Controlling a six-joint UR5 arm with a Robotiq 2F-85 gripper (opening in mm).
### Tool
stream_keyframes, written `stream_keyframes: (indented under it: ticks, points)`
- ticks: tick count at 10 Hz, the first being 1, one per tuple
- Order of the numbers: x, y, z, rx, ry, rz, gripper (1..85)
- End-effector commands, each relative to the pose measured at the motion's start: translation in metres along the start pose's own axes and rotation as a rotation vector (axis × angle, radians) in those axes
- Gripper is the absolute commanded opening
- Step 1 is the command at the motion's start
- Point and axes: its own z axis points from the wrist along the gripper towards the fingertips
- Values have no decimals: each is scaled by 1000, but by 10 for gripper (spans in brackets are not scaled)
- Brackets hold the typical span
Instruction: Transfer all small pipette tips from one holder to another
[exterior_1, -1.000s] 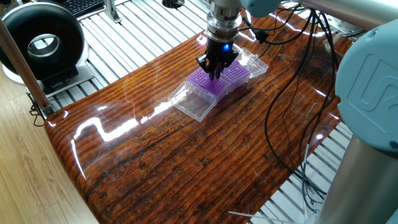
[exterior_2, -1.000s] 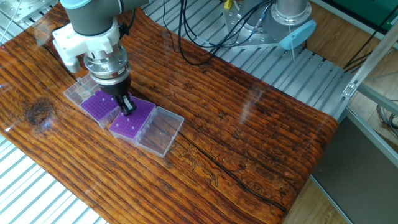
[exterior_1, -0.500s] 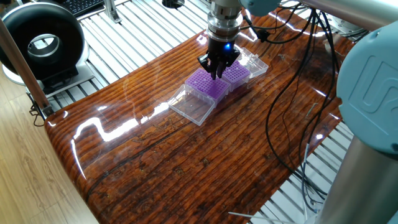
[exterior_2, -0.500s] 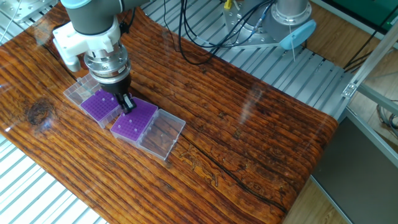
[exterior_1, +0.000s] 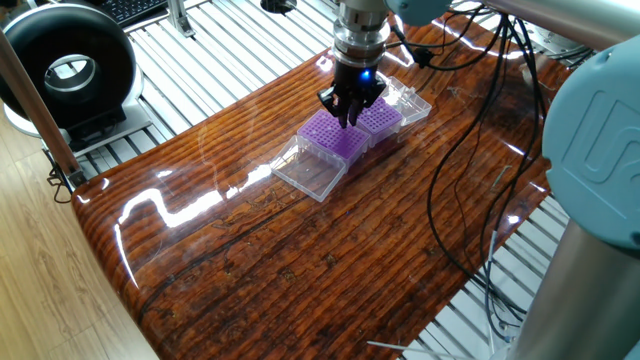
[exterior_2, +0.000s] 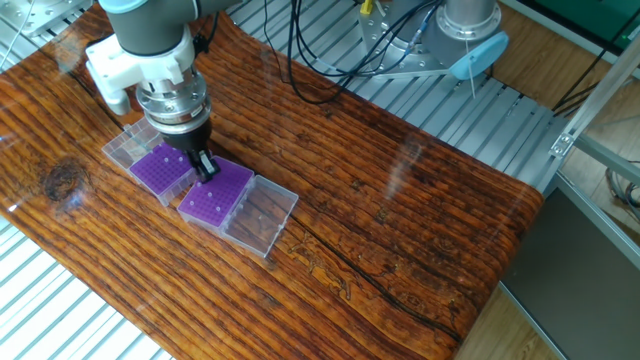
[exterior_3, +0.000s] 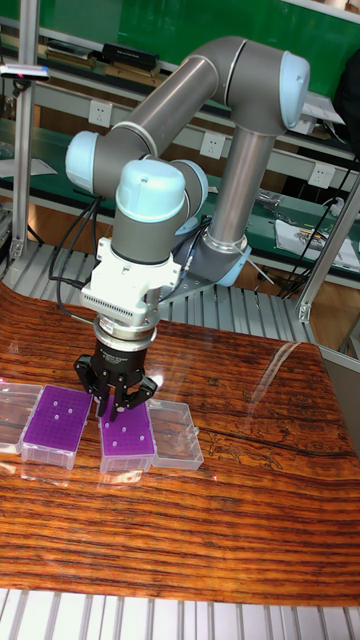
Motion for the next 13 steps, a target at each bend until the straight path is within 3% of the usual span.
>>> stream_keyframes:
  ticks: [1,10,13]
  points:
    - [-1,4,-1,-14,-2,10,237]
    - [-6,9,2,-25,-15,7,260]
    - [-4,8,1,-11,-18,7,270]
